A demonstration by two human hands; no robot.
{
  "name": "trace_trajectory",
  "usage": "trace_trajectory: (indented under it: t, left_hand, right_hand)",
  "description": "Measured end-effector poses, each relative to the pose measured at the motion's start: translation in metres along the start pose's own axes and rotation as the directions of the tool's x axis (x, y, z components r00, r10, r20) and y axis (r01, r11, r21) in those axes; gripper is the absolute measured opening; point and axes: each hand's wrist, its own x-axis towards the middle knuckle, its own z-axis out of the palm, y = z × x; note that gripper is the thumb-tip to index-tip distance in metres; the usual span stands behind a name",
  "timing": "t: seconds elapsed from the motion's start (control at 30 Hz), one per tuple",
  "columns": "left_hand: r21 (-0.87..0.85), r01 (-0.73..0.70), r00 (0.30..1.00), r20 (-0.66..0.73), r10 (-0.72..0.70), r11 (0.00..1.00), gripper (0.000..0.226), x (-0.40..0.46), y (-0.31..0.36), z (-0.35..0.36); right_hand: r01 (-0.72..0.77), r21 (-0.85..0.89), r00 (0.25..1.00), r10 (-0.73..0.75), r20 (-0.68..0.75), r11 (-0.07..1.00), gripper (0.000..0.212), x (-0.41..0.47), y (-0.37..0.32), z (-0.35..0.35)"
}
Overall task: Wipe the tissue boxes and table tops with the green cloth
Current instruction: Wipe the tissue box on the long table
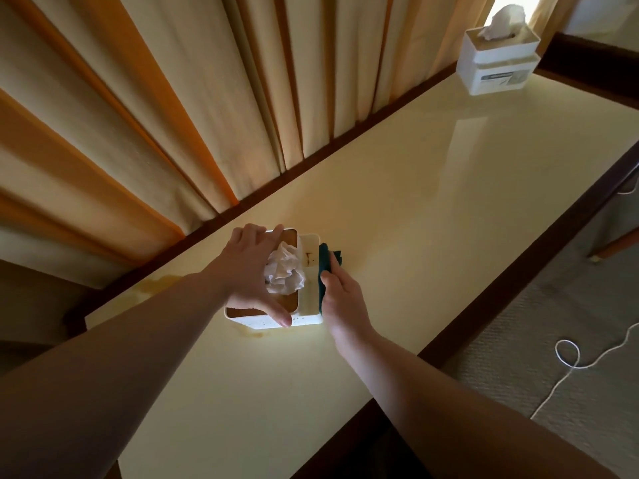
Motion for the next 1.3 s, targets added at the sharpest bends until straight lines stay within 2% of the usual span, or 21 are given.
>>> trace_trajectory:
  t: [0.1,0.2,0.53,0.67,0.93,1.2,1.3]
  left_hand:
    - [-0.008,0.000,1.000,0.009,0.000,1.000,0.173,0.000,0.001,-0.002]
    - [-0.004,0.004,1.000,0.013,-0.004,1.000,0.174,-0.001,0.001,-0.001]
    - [-0.022,0.014,1.000,0.004,-0.014,1.000,0.168,-0.001,0.001,0.000]
    - [-0.042,0.031,1.000,-0.001,-0.031,0.999,0.166,-0.003,0.004,-0.001]
    - [-0.034,0.017,1.000,-0.001,-0.017,0.999,0.164,-0.003,0.004,-0.001]
    - [-0.068,0.050,0.998,-0.032,-0.052,0.996,0.165,-0.003,0.005,0.004]
    - [-0.054,0.082,0.995,-0.046,-0.084,0.995,0.165,-0.004,0.008,0.005]
  right_hand:
    - [0.022,-0.041,1.000,-0.022,0.003,0.999,0.046,0.022,-0.017,0.002]
    - [0.029,-0.050,0.999,-0.027,0.037,0.998,0.055,0.036,-0.021,0.002]
    - [0.080,-0.109,0.996,-0.075,0.046,0.991,0.053,-0.008,0.010,-0.005]
    - [0.060,-0.091,0.998,-0.060,0.005,0.994,0.057,0.007,-0.007,-0.002]
    - [-0.006,-0.100,0.999,0.009,0.031,0.995,0.055,0.057,-0.028,0.001]
    - [-0.016,-0.034,0.998,0.018,0.055,0.999,0.059,0.006,0.003,-0.012]
    - [-0.019,-0.070,0.998,0.023,0.058,0.997,0.053,-0.010,0.012,-0.021]
